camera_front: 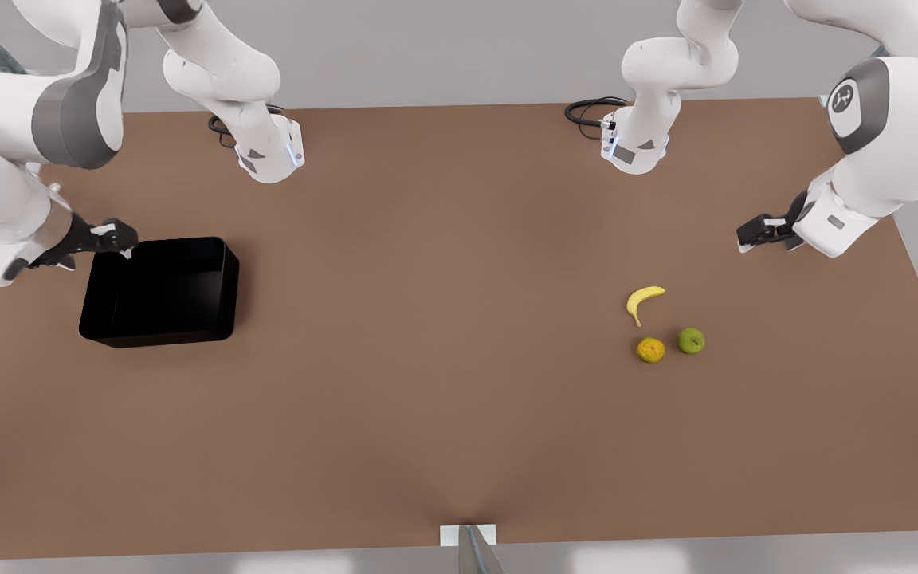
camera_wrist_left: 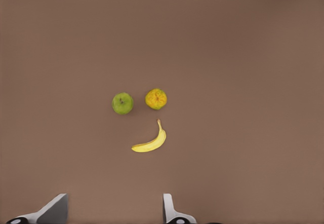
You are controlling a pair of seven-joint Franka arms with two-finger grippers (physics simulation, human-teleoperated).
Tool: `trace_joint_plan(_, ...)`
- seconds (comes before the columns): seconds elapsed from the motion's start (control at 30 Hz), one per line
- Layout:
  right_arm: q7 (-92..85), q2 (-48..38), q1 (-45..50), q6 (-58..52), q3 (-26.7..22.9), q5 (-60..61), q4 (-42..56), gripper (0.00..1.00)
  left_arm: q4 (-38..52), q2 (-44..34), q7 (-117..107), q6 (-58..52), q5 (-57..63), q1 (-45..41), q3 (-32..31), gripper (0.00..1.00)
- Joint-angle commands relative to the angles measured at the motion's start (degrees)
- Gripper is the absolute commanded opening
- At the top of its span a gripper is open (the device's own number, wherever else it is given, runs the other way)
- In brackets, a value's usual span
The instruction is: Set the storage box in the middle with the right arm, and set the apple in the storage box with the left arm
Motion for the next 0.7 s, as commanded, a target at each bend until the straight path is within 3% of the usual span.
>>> trace_joint_plan(0.0, -0.02, 1.37, -1.25, 0.14, -0.37, 0.1, 0.3, 1.0, 0.0, 0.0, 0.0, 0.0, -0.1, 0.3, -0.09, 1.0)
trace_joint_plan(0.2, 0.34, 1.63, -1.25, 0.05, -0.98, -0.52, -0.41, 1.0, -0.53, 2.19, -2.98, -0.88, -0.19, 0.39, 0.0, 1.0)
trace_joint_plan(0.27, 0.42, 1.2, -1.25, 6.02, -4.14, -0.61, -6.55, 1.0, -0.44, 5.0, -5.62, -0.88, -2.29, 2.93, 0.09, 1.0)
trace_joint_plan(0.37, 0.34, -9.08, -1.52, 24.99, -7.22, -0.52, -29.56, 1.0, -0.17, 9.84, -21.51, -1.14, -10.73, 9.7, 0.09, 1.0)
trace_joint_plan(0.43, 0.25, -13.92, -3.09, 32.92, -7.84, -0.52, -40.91, 1.0, -1.4, 14.58, -41.11, 0.0, -25.31, 15.68, 0.0, 1.0)
trace_joint_plan(0.57, -4.22, -12.78, -4.14, 40.21, -13.64, -0.52, -46.28, 1.0, -15.2, 15.55, -54.58, 16.16, -43.07, 18.5, -0.35, 1.0)
trace_joint_plan(0.67, -12.32, -10.76, -4.59, 41.18, -17.24, -0.34, -46.11, 1.0, -16.87, 20.74, -54.58, 21.97, -54.42, 19.81, -0.53, 1.0)
